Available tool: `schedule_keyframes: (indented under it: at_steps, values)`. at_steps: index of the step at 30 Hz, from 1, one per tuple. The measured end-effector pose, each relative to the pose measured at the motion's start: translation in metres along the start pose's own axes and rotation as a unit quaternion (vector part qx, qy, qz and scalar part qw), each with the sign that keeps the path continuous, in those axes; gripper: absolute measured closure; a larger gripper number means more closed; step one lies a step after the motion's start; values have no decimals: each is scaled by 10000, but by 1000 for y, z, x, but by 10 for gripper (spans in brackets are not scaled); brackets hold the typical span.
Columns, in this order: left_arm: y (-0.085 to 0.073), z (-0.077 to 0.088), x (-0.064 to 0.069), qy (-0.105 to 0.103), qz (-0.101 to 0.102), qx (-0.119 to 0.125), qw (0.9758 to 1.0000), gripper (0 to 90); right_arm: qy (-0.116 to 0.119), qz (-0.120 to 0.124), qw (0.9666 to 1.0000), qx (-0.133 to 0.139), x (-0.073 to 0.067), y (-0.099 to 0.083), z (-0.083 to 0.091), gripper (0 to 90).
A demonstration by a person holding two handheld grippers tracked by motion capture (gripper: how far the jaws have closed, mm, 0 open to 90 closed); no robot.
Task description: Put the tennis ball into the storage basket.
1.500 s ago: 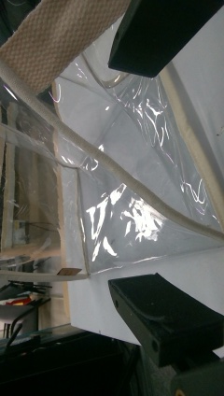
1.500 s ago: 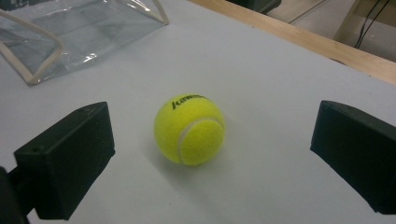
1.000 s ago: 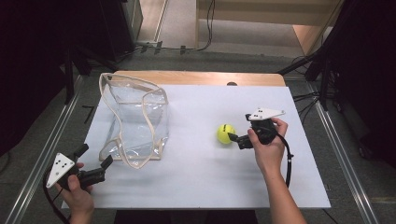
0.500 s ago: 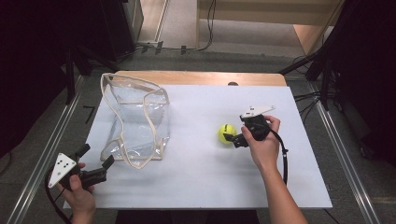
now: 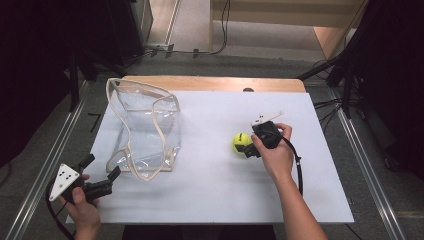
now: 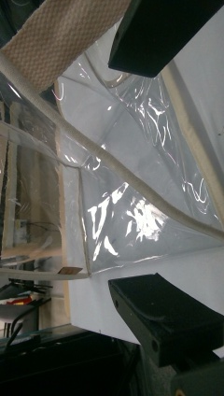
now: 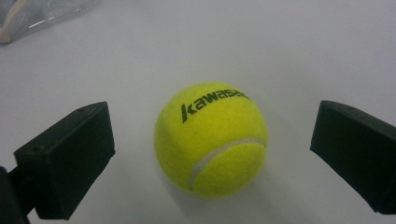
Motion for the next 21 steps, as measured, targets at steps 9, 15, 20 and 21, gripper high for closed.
schedule_keyframes:
  at_steps: [9, 15, 20, 21]
  values:
    - [0, 0, 0, 1, 6, -1, 10000, 0, -50, 9, 9996, -280, 2, -3, -8, 0]
    - [0, 0, -1, 9, 10, 3, 10000, 0, -43, 47, 9988, -481, 1, -4, -14, 0]
    - [0, 0, 0, 3, 6, -8, 10000, 0, -40, 80, 9979, -645, 1, -3, -19, 0]
    - [0, 0, 0, 4, 10, -5, 10000, 0, -40, 80, 9979, -645, 1, -3, -19, 0]
Point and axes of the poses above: each handheld gripper's, and its own axes: z roughly backward along the jaws, y roughly out of its top, x roughly to its right, the point moved 6 cm from there along -z, roughly forward along the jaws, and after that the axes turned 13 degrees about -z, right-handed, at the moved point
